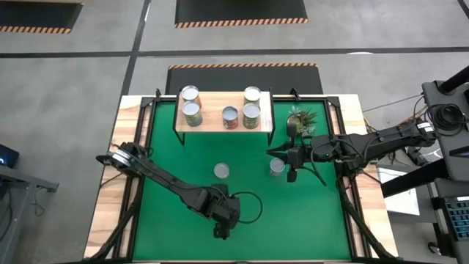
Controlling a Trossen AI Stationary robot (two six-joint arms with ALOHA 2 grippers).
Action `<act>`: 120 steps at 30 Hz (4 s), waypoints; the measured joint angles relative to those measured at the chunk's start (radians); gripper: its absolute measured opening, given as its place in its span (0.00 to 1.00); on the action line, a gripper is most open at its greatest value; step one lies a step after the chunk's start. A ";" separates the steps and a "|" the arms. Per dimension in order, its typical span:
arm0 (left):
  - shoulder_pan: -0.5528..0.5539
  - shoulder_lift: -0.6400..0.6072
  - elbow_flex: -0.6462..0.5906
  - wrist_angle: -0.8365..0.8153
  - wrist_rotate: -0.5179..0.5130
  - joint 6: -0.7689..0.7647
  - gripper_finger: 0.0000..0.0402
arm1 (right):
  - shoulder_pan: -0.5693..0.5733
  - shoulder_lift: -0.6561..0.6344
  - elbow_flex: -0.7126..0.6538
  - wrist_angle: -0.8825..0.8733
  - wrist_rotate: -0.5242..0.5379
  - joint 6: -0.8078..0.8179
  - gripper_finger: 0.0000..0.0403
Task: Pick and place cans onto a shelf
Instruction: Put the small yellow can on the shelf
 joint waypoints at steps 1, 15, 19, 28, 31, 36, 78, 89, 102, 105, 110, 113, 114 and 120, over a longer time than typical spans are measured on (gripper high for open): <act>0.000 0.000 0.037 -0.044 -0.011 0.028 0.74 | 0.000 0.000 0.000 0.000 0.000 0.000 0.03; 0.089 -0.003 0.669 -0.711 -0.212 0.300 0.71 | 0.000 0.000 0.000 0.000 0.000 0.007 0.03; 0.159 -0.015 0.795 -0.756 -0.275 0.383 0.71 | 0.000 0.000 0.000 0.001 0.000 0.006 0.03; 0.449 -0.128 0.739 -0.722 -0.354 0.526 0.71 | 0.000 0.000 0.000 0.006 -0.004 0.006 0.03; 0.566 -0.133 0.739 -0.690 -0.353 0.549 0.71 | 0.000 0.000 0.000 0.006 -0.005 0.005 0.03; 0.756 -0.119 0.736 -0.658 -0.346 0.568 0.71 | 0.000 0.000 0.000 0.006 -0.005 0.005 0.03; 0.990 -0.079 0.323 -0.400 -0.062 0.497 0.78 | 0.000 0.000 -0.007 0.005 -0.005 0.008 0.03; 0.986 -0.079 0.406 -0.457 -0.062 0.491 0.79 | 0.000 0.000 -0.007 0.005 -0.005 0.008 0.03; 0.978 -0.079 0.439 -0.510 -0.062 0.452 0.79 | 0.000 0.000 -0.007 0.005 -0.005 0.008 0.03; 0.978 -0.079 0.426 -0.510 -0.064 0.452 0.79 | 0.000 0.000 -0.007 0.004 -0.005 0.008 0.03; 0.976 -0.079 0.444 -0.506 -0.070 0.459 0.79 | 0.000 0.000 -0.007 0.004 -0.004 0.008 0.03; 0.971 -0.079 0.481 -0.507 -0.070 0.490 0.78 | 0.000 0.000 -0.007 0.004 -0.004 0.008 0.03; 0.968 -0.079 0.493 -0.509 -0.070 0.505 0.77 | 0.000 0.000 -0.007 0.004 -0.004 0.008 0.03; 0.961 -0.080 0.523 -0.536 -0.061 0.565 0.52 | 0.000 0.000 -0.007 0.005 -0.004 0.008 0.03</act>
